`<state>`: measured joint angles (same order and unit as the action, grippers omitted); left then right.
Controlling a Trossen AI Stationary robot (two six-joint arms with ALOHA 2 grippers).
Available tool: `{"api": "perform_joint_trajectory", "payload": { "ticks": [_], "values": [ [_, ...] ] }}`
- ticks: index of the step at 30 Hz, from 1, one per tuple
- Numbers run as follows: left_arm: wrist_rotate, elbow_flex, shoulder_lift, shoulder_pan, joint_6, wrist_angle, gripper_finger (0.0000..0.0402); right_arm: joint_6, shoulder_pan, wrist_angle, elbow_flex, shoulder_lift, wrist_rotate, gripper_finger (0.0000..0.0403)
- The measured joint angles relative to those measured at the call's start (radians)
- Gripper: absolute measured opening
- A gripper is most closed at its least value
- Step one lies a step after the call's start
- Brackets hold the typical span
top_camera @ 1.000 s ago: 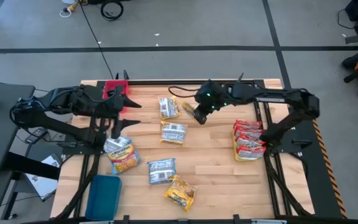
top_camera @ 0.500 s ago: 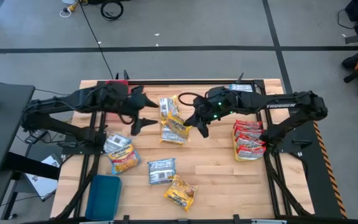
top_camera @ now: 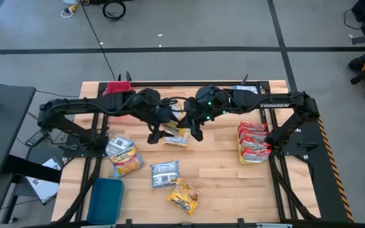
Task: Sort Maruchan noodles
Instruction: Put the yellow noodle pack into the pink bin
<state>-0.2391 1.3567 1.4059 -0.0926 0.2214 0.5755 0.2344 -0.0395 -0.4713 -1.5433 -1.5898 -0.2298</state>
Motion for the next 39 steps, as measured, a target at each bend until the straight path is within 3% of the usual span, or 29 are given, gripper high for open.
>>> {"api": "perform_joint_trajectory", "payload": {
  "ticks": [8,14,18,21,28,34,39],
  "values": [
    [0.07,0.0,0.008,0.0,0.065,0.005,0.0287,-0.029,-0.001,-0.011,-0.026,-0.011,-0.025,0.0009],
    [0.077,0.0,0.006,0.0,0.178,0.019,0.0206,-0.028,-0.003,-0.013,-0.026,-0.011,0.017,0.0014],
    [0.089,0.0,0.002,-0.014,0.219,0.041,0.0142,0.025,-0.003,0.004,-0.026,-0.008,0.053,0.004],
    [0.087,0.001,-0.012,-0.053,0.219,0.044,0.0136,0.032,-0.024,0.007,-0.026,0.022,0.054,0.0071],
    [0.094,0.0,-0.063,-0.203,0.297,0.138,0.0153,-0.031,-0.101,0.003,-0.026,0.153,0.052,0.0126],
    [0.126,0.003,-0.104,-0.413,0.423,0.279,0.015,-0.166,-0.191,-0.002,-0.027,0.242,0.05,0.0129],
    [0.131,-0.003,-0.099,-0.641,0.543,0.418,0.0143,-0.182,-0.258,-0.037,-0.027,0.283,0.049,0.0129]
  ]
}}
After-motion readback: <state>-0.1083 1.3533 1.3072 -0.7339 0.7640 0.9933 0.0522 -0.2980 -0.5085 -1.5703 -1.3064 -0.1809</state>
